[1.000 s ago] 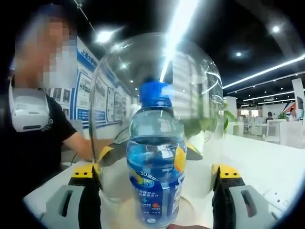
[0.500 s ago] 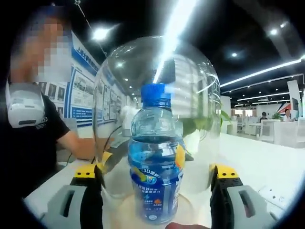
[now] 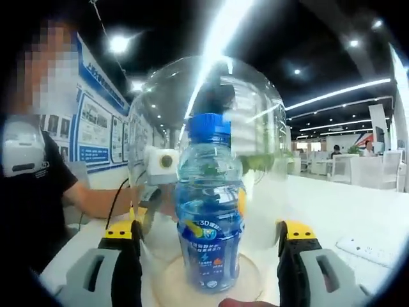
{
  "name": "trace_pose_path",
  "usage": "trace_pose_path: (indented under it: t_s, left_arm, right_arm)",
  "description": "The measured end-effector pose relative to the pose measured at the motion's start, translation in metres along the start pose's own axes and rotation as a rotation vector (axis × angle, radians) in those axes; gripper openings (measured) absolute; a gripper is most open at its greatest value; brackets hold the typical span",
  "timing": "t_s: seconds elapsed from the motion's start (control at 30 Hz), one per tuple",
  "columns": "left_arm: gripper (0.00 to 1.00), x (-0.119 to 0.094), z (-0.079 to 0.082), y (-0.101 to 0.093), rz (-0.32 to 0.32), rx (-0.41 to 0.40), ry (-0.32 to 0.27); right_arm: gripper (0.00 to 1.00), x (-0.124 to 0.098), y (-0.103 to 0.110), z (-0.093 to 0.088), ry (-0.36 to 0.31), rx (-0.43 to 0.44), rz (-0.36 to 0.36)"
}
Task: Open the cover put in the Mizone put the cover back on
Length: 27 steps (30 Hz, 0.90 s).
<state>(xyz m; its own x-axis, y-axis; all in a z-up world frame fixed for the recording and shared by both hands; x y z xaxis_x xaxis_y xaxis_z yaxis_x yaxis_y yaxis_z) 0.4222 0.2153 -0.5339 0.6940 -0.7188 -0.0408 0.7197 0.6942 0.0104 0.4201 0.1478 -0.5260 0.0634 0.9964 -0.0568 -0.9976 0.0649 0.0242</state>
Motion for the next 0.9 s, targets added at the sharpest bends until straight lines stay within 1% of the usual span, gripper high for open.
trace_pose_path:
  t_s: [0.1, 0.23, 0.33, 0.43, 0.77, 0.9]
  left_arm:
    - [0.73, -0.003, 0.001, -0.001, 0.044, 0.008, 0.008]
    - [0.72, -0.007, 0.001, -0.001, 0.092, 0.009, 0.030]
    - [0.70, -0.012, 0.001, -0.002, 0.140, 0.008, 0.042]
    - [0.69, -0.015, 0.001, -0.003, 0.170, 0.008, 0.045]
    - [0.65, -0.021, -0.003, -0.002, 0.224, -0.016, 0.012]
    - [0.63, -0.024, -0.003, -0.002, 0.237, -0.023, 0.002]
  right_arm:
    - [0.77, -0.002, 0.003, 0.000, 0.018, 0.001, -0.039]
    - [0.75, -0.005, 0.005, 0.001, 0.024, 0.002, -0.086]
    - [0.74, -0.007, 0.007, 0.001, 0.020, 0.019, -0.121]
    - [0.73, -0.008, 0.008, 0.002, 0.002, 0.045, -0.159]
    - [0.69, -0.013, 0.018, 0.003, -0.042, 0.063, -0.261]
    - [0.66, -0.016, 0.021, 0.001, -0.029, 0.048, -0.282]
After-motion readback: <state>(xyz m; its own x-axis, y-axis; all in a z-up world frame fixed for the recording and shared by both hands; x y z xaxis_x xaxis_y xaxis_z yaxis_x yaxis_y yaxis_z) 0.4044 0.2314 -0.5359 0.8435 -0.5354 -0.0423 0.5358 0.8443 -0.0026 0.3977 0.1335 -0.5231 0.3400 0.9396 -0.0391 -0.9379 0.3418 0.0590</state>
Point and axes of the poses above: the point that each gripper's makers call its tool centre point, and the gripper's own axes: x roughly forward along the fingers, y roughly to its left, z roughly out of its top, the point moved 2 cm from there along -x, roughly backward along the fingers, and after that the axes turned 14 degrees about z, right-handed, at the moved point
